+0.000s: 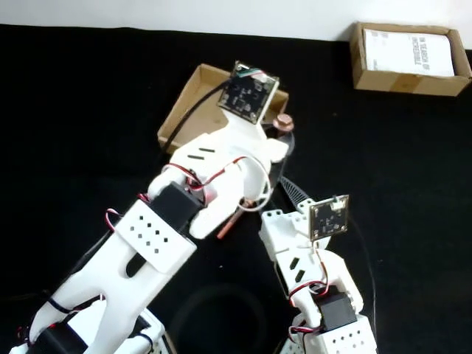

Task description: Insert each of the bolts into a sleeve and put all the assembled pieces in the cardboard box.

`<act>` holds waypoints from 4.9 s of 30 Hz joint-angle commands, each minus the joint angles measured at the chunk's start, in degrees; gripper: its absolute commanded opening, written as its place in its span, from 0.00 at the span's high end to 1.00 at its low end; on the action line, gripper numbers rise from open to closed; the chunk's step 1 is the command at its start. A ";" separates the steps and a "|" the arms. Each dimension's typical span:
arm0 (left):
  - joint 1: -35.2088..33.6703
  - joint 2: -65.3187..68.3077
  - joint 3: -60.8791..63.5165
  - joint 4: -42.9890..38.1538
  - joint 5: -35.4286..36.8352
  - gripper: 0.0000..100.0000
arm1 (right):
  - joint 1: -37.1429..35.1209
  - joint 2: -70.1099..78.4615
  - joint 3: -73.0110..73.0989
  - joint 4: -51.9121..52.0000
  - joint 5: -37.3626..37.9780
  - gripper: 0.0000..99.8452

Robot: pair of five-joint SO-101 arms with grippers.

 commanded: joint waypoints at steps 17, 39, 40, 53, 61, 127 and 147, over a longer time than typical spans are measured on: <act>-0.75 -1.98 2.77 -1.32 0.00 0.99 | -0.31 -1.01 6.90 -1.19 0.53 0.99; 2.51 -5.49 2.51 14.33 -0.18 0.80 | -0.22 -0.75 6.90 -1.19 0.53 0.99; 2.59 -6.29 2.51 14.95 -0.18 0.78 | -0.22 -0.66 6.90 -1.19 0.53 0.99; 2.68 -21.05 2.95 28.92 -10.90 0.93 | -0.22 -0.48 0.04 4.09 -3.60 0.99; -4.53 -34.95 3.12 31.56 -15.65 0.99 | -0.22 -0.22 -15.08 16.75 -6.33 0.99; -38.73 -72.13 72.31 13.19 -0.26 0.99 | -1.19 145.63 -149.58 54.46 36.66 0.89; -63.52 -72.22 72.13 22.68 -0.18 0.99 | -15.87 144.84 -151.78 75.65 -24.18 0.91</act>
